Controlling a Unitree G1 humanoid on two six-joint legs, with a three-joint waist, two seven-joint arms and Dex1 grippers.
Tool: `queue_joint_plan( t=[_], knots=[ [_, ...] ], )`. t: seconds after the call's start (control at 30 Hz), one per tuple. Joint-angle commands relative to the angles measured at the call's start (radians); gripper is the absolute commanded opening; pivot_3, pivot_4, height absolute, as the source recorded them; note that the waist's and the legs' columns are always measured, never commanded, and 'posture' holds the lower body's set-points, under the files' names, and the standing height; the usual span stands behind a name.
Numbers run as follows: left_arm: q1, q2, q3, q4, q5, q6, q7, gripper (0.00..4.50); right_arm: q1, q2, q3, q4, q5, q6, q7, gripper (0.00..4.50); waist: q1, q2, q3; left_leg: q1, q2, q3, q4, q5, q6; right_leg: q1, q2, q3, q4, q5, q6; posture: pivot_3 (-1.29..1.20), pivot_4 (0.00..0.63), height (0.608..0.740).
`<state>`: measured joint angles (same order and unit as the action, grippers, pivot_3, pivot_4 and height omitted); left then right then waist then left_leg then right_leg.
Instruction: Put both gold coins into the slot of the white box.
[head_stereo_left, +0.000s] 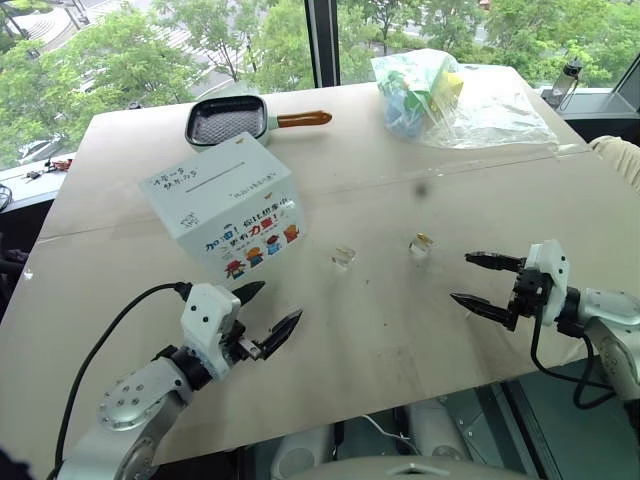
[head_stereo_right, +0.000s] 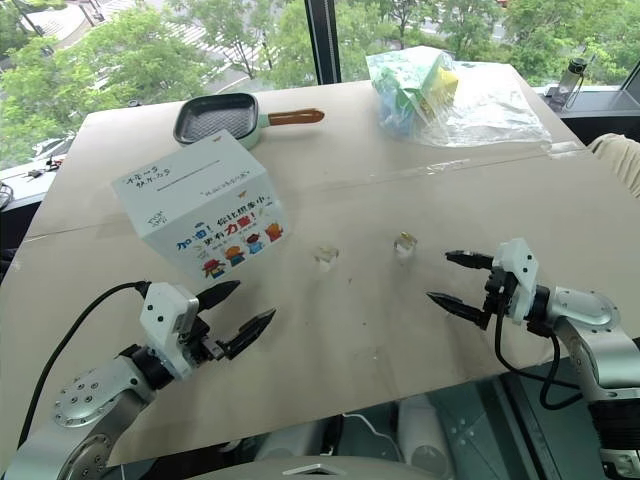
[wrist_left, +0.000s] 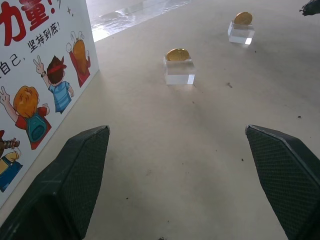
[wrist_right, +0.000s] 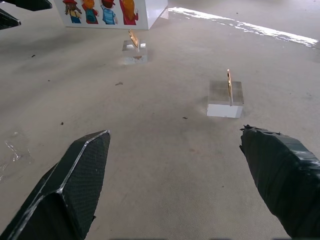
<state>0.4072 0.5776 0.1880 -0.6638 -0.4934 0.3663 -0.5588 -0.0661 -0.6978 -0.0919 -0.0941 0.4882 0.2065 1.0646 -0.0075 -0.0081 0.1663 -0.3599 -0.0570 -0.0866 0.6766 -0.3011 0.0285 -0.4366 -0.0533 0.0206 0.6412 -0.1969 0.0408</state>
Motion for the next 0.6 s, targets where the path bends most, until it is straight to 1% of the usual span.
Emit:
queue_joint_plan(
  t=[0.03,0.13,0.33,0.5,0.6],
  knots=[
    [0.028,-0.017,0.001,-0.003,0.019,-0.040,-0.011,4.44,-0.008,0.020,0.002,0.002,0.004,-0.007,0.006,4.50,0.000,0.000,0.000,0.000,0.000,0.000,0.000,0.000,0.000,0.000,0.000,0.000,0.000,0.000,0.000,0.00,0.150,0.721],
    [0.055,-0.031,0.002,0.001,0.029,-0.055,-0.016,4.44,-0.027,0.043,0.021,0.011,-0.004,0.004,-0.004,4.50,-0.004,-0.001,0.000,0.000,0.000,0.000,0.000,0.000,0.000,0.000,0.000,0.000,0.000,0.000,0.000,0.00,0.150,0.721],
    [0.062,-0.030,0.016,0.010,0.029,-0.060,-0.040,4.44,-0.045,0.067,0.023,0.010,-0.011,0.015,-0.031,4.50,0.001,-0.001,0.000,0.000,0.000,0.000,0.000,0.000,0.000,0.000,0.000,-0.001,0.000,0.000,0.000,0.00,0.150,0.721],
    [0.054,-0.030,0.022,0.008,0.030,-0.057,-0.042,4.44,-0.086,0.103,0.023,0.008,-0.014,0.024,-0.083,4.50,-0.001,-0.001,0.000,0.000,0.000,-0.001,0.000,0.000,0.000,0.000,0.000,-0.001,0.000,0.000,0.000,0.00,0.150,0.721],
    [0.046,-0.025,0.025,-0.007,0.023,-0.049,-0.043,4.44,-0.123,0.136,0.026,-0.005,-0.023,0.036,-0.139,4.50,-0.003,-0.001,0.000,0.000,0.000,-0.001,0.000,0.000,0.000,0.000,0.000,-0.001,0.000,0.000,0.000,0.00,0.150,0.721]
  ],
)
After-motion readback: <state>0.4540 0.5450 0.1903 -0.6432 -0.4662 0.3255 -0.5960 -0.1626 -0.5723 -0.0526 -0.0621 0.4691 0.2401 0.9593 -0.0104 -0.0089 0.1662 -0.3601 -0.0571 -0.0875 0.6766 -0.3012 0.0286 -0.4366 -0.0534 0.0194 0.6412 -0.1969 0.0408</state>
